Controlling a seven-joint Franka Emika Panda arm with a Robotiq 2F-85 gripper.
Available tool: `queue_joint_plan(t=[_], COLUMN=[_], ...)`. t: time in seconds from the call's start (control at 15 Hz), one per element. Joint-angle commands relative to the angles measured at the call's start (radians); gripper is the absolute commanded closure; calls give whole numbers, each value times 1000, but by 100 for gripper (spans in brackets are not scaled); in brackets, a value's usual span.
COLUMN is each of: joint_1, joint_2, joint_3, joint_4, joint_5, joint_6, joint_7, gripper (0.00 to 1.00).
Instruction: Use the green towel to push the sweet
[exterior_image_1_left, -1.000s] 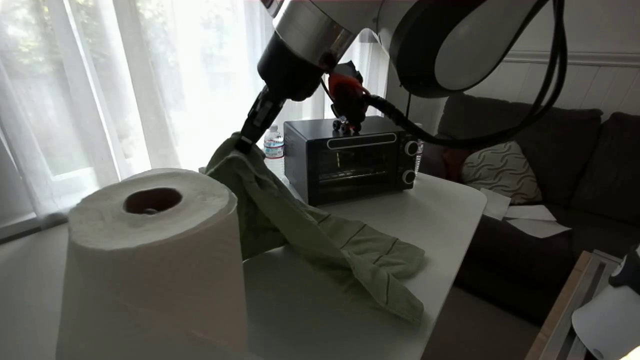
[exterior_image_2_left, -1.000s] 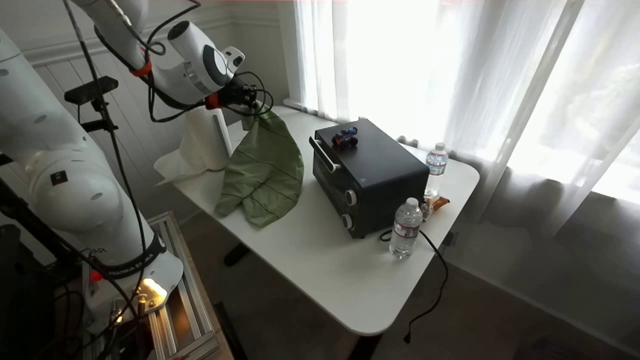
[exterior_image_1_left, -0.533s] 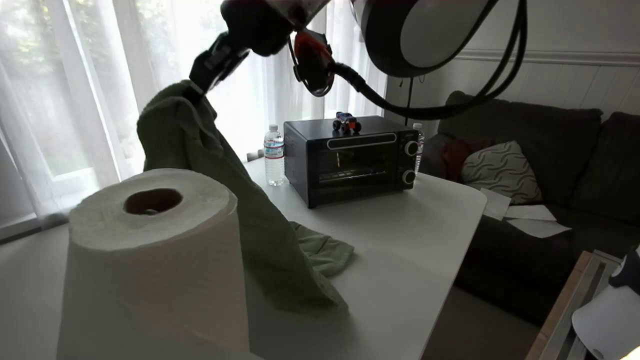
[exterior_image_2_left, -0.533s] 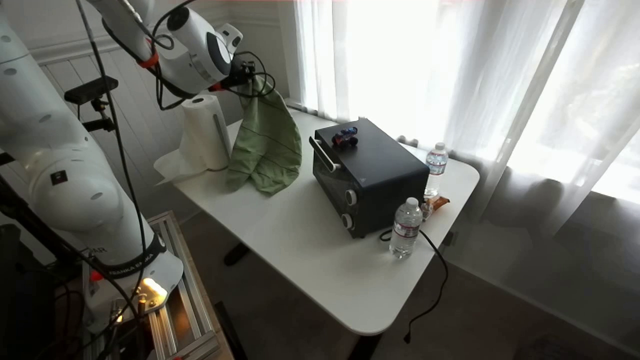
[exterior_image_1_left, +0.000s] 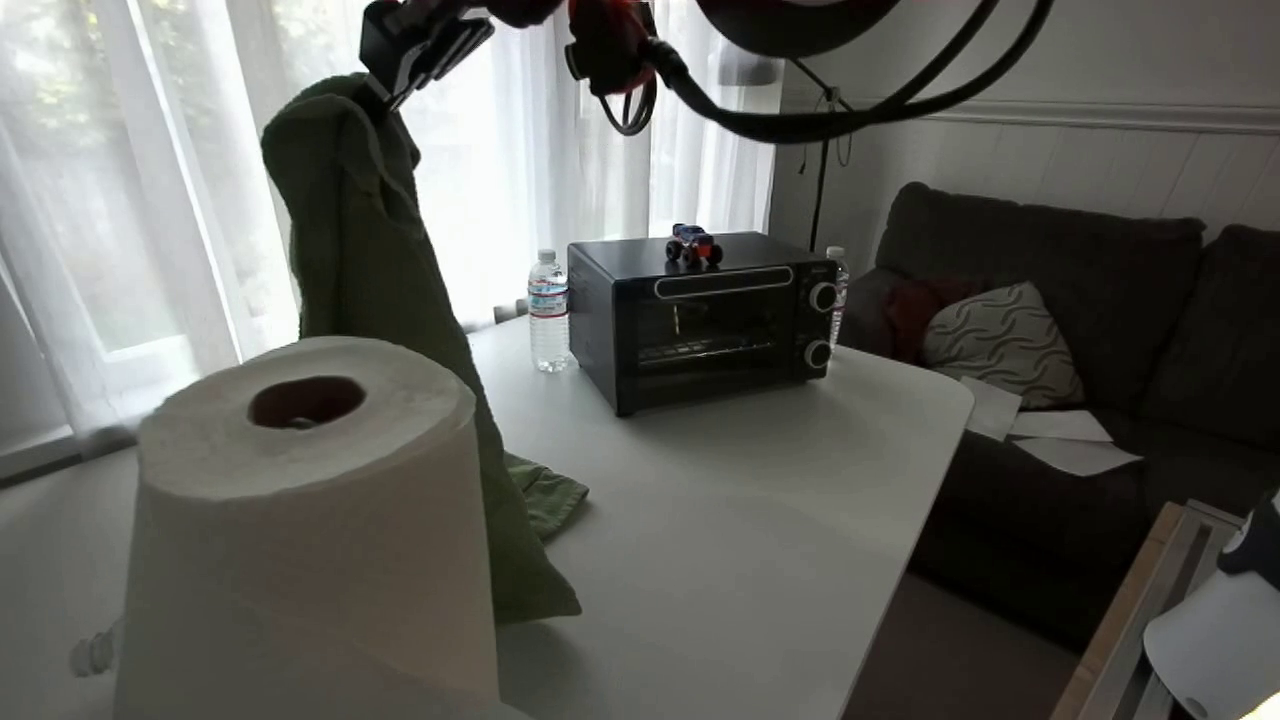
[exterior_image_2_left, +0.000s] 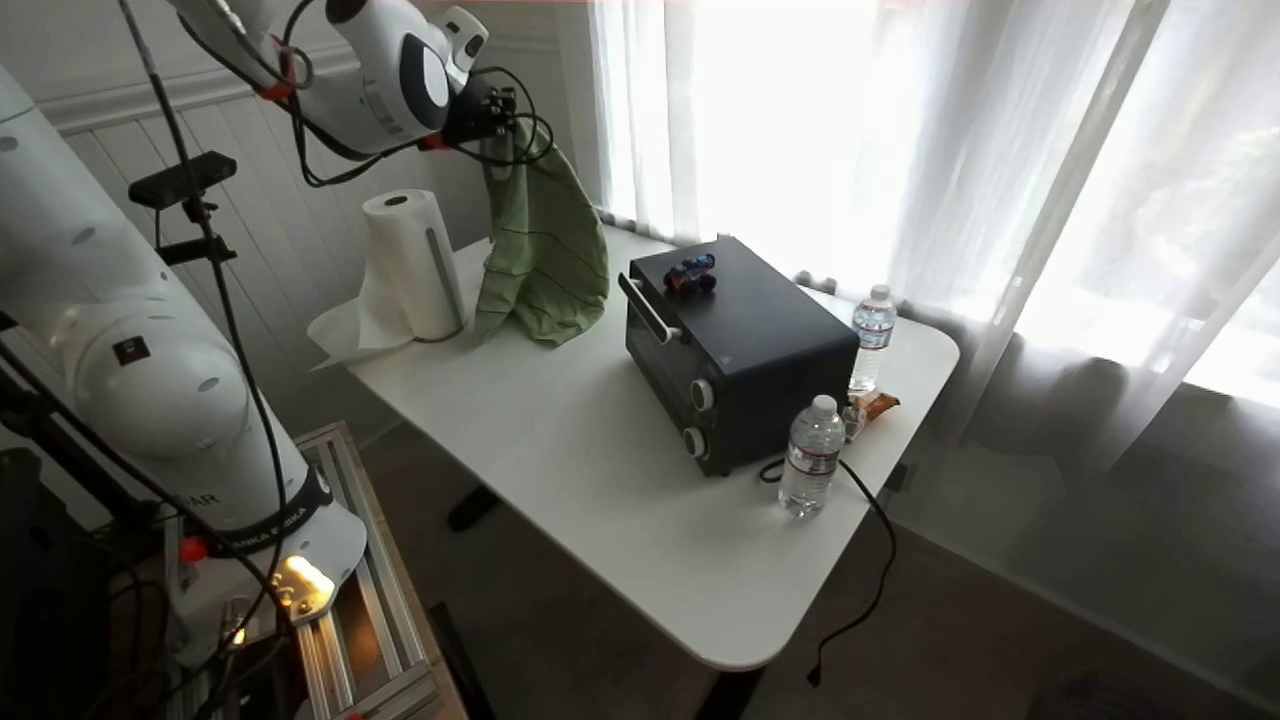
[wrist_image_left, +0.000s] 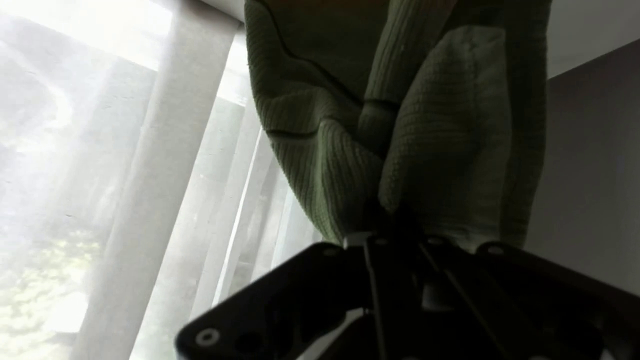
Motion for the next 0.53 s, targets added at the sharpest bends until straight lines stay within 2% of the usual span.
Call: queue_joint_plan(t=[0.0,0.13,0.27,0.33,0.47], joint_1=[-80,-131,-148,-137,-64], joint_2=[-167,-239,-302,-329,-376], joint_3=[72,128,166,171,150], joint_4=[-53,-66,-84,-93,-117], joint_5=[-45,-85,-97,-84,-22], joint_6=[-141,-226,-326,-383,-514], joint_7=[106,184,241,253,215], gripper=[98,98,98,98,98])
